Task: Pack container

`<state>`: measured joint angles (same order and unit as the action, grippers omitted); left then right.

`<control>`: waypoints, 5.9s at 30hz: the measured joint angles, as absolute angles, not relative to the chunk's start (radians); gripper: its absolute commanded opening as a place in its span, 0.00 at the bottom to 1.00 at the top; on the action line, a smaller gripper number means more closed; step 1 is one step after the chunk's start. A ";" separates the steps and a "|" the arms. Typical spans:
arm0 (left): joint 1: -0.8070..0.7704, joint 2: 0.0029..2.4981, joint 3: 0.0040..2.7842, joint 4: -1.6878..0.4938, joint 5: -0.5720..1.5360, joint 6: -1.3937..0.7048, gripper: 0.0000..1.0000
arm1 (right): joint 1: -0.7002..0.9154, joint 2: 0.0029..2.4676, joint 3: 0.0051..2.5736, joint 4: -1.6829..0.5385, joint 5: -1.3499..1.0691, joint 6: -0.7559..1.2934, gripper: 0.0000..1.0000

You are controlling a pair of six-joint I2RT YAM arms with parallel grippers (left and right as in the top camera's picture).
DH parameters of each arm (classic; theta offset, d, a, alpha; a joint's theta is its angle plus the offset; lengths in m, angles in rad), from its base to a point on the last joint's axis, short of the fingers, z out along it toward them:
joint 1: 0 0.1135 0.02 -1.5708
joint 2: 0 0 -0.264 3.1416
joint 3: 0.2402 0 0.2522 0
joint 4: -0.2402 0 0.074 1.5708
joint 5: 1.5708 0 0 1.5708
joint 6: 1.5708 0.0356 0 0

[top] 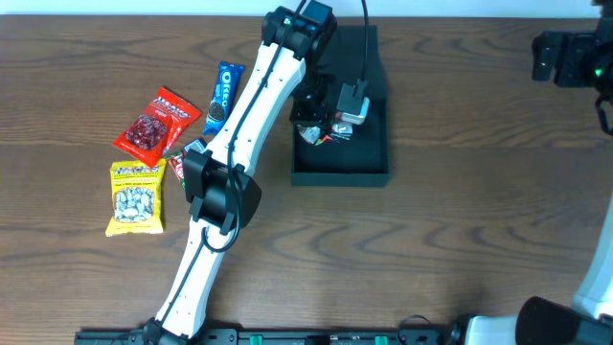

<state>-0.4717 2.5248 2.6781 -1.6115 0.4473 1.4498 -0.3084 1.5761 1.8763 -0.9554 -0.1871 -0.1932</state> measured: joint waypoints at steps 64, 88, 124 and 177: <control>-0.309 2.266 2.601 -1.301 0.414 0.800 0.40 | -0.152 1.627 1.875 -1.112 -0.208 -0.165 0.01; -0.101 2.499 2.609 -1.417 0.528 0.284 0.06 | 0.315 2.168 1.820 -1.079 -0.276 0.008 0.01; -0.210 2.498 2.339 -1.300 0.599 0.100 0.06 | 0.380 2.294 1.816 -0.948 -0.074 0.168 0.01; 0.015 2.241 2.533 -1.385 0.052 0.106 0.34 | 0.108 1.720 1.831 -0.905 0.098 0.118 0.77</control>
<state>0.0147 2.2406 2.5332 -1.3846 0.0521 0.1059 0.1081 1.7199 1.8305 -0.9054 0.0982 0.1184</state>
